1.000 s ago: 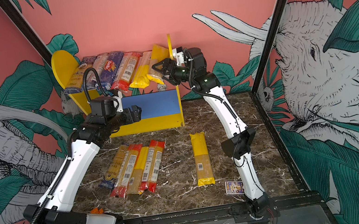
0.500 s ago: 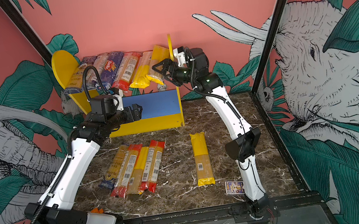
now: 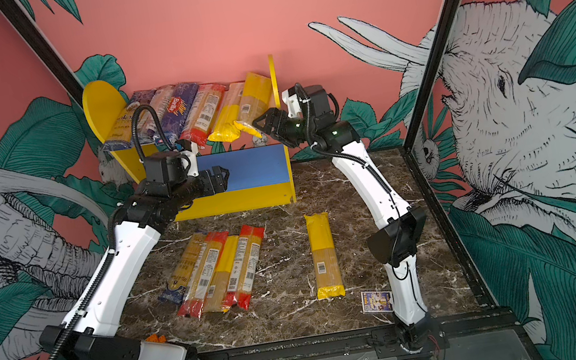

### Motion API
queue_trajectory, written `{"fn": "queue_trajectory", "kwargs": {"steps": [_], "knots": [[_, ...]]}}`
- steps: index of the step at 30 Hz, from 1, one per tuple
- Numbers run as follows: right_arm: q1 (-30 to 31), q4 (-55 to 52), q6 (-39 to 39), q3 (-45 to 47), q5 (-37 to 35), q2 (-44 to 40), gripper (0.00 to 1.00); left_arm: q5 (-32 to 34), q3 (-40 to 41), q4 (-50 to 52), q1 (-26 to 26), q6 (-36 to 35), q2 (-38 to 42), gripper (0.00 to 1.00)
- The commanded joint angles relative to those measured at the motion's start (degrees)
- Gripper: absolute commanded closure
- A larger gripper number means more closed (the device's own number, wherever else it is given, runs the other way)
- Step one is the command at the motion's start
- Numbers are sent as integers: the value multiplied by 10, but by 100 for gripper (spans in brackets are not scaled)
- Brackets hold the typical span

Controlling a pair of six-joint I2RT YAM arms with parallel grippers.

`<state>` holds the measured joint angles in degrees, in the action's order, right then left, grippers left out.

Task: Arrange pasta packages on shelves
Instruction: Move the pasta bag to the shelf.

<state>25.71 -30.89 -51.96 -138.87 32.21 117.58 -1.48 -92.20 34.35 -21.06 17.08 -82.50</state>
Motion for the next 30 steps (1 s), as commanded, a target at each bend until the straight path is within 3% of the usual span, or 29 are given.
{"fn": "queue_trajectory", "kwargs": {"steps": [1,9,17,23,30], "knots": [[17,24,-2,-2,-1,-7,19,1,5,-3,2,-12,21,6],[25,48,-24,-33,7,16,19,10,12,6,3,-25,35,6],[25,39,-19,-35,-6,21,51,16,22,10,5,-31,45,6],[13,23,-9,-39,-19,17,61,20,29,8,6,-26,52,6],[-3,1,-3,-69,-15,27,64,28,34,8,5,-21,56,6]]}}
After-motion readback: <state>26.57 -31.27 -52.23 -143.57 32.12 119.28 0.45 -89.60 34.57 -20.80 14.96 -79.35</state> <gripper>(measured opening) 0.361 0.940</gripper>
